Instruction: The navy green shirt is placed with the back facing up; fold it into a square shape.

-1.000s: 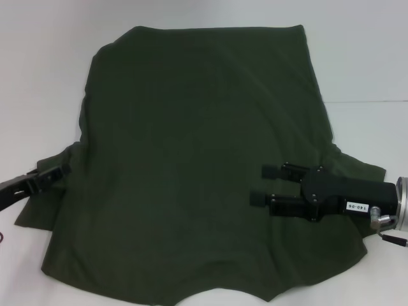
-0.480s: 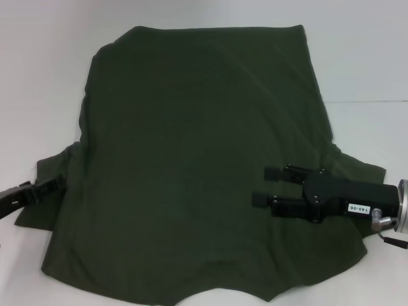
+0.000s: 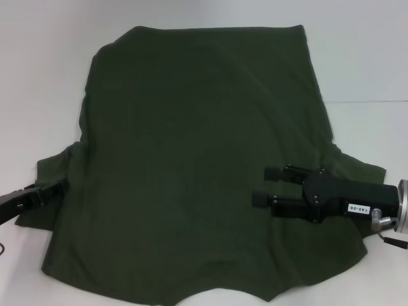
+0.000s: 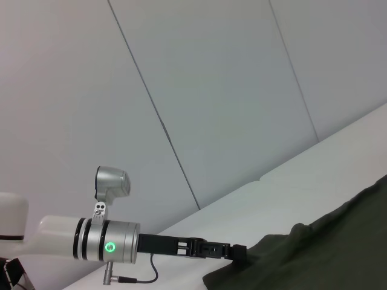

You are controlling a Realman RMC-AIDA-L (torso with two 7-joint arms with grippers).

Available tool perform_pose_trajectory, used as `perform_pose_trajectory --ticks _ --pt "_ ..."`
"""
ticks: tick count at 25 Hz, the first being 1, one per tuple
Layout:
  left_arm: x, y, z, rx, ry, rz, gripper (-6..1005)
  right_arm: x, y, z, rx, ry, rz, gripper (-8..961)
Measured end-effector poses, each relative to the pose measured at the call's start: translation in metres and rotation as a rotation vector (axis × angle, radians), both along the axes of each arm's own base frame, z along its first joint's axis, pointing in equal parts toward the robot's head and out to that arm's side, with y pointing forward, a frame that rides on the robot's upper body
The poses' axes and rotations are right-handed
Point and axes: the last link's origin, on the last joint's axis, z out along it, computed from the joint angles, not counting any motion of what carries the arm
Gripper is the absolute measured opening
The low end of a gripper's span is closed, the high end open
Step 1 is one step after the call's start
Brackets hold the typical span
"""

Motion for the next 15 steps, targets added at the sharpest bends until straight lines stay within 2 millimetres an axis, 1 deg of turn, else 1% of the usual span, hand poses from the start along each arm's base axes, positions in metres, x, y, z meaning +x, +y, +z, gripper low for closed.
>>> perform_pose_trajectory --ticks 5,9,15 --pt "0.0029 0.0019 -0.0012 -0.009 0.009 -0.013 862 0.0001 0.0001 0.0002 0.001 0.001 -0.002 879" --pt "0.0010 0.0046 0.0028 0.009 0.031 -0.001 859 0.0003 0.0003 0.0006 0.004 0.003 -0.003 879" --pt "-0.0008 0.0095 0.0059 0.028 0.065 0.012 636 0.0009 0.0008 0.0013 0.009 0.004 -0.008 879"
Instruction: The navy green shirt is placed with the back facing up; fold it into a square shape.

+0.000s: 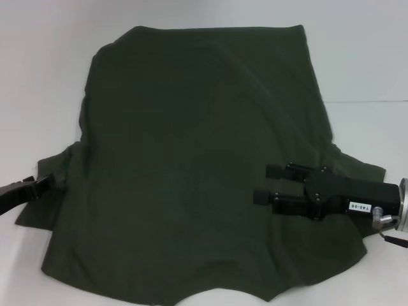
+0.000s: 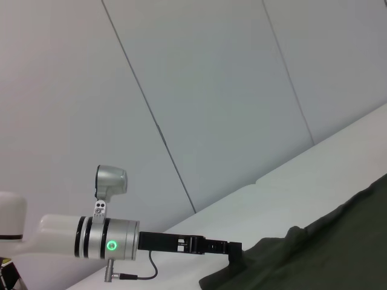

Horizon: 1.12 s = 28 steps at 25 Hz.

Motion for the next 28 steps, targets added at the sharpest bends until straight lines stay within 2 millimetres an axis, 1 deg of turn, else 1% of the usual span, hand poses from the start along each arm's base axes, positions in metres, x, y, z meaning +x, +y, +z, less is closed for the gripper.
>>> perform_pose_trajectory --ticks 5,8,19,24,28 --pt "0.002 0.004 -0.003 -0.012 0.025 -0.005 478 0.001 0.000 0.000 0.005 0.000 -0.004 880" --pt "0.003 0.005 -0.003 -0.014 0.031 -0.006 237 0.001 0.001 0.001 0.010 0.002 -0.007 880" --pt "0.005 0.008 0.000 -0.011 0.040 -0.015 29 0.002 0.001 0.001 0.016 0.005 -0.012 880" --pt "0.003 0.011 0.008 0.006 0.075 -0.012 27 0.002 0.001 0.000 0.018 0.015 -0.019 880" --pt "0.003 0.017 0.018 0.021 0.127 -0.015 26 0.003 0.001 -0.002 0.017 0.018 -0.029 880"
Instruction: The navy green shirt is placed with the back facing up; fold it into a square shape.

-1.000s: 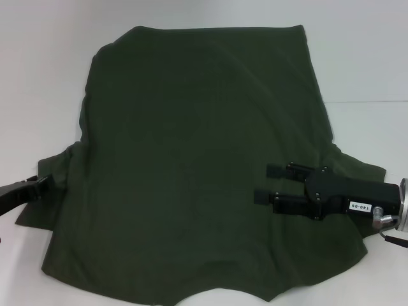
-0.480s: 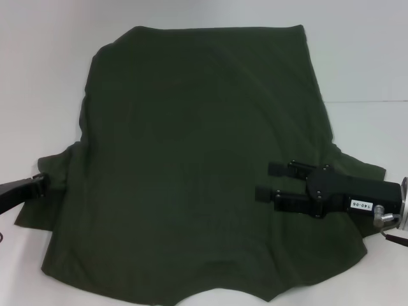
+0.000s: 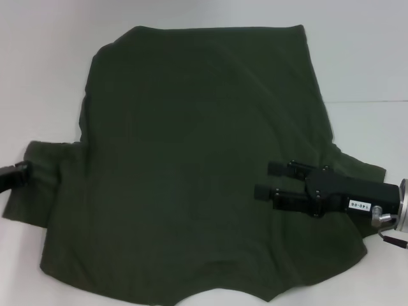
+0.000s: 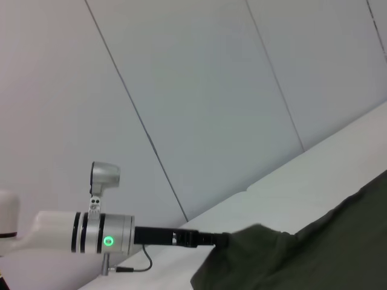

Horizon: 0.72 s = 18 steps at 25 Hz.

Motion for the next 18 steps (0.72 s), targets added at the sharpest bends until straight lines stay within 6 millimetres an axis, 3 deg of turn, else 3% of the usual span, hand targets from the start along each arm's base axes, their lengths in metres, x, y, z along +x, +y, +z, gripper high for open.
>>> perform_pose_trajectory --ticks 18 --pt "0.012 0.029 0.020 0.042 0.133 -0.035 27 0.001 0.001 -0.001 0.008 0.005 -0.009 879"
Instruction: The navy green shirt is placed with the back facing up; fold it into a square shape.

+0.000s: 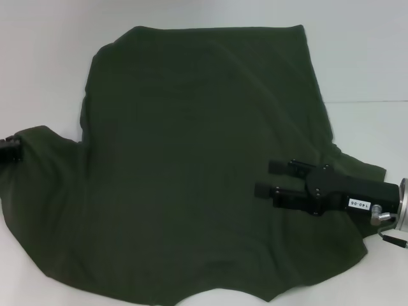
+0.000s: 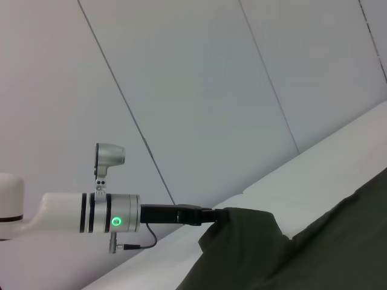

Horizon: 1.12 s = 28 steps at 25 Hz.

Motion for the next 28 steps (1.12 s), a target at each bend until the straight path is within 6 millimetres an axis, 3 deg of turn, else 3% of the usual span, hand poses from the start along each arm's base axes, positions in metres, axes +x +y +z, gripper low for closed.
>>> perform_pose_trajectory --ticks 13,20,28 --pt "0.007 -0.004 -0.001 -0.028 -0.065 -0.033 27 0.000 0.000 0.000 0.006 -0.003 0.008 879" --pt "0.054 -0.016 -0.010 -0.162 -0.304 -0.233 39 0.002 -0.002 0.000 0.007 -0.003 0.002 879" --pt "0.096 -0.022 -0.059 -0.310 -0.470 -0.336 54 0.006 -0.006 0.000 0.008 -0.003 0.000 880"
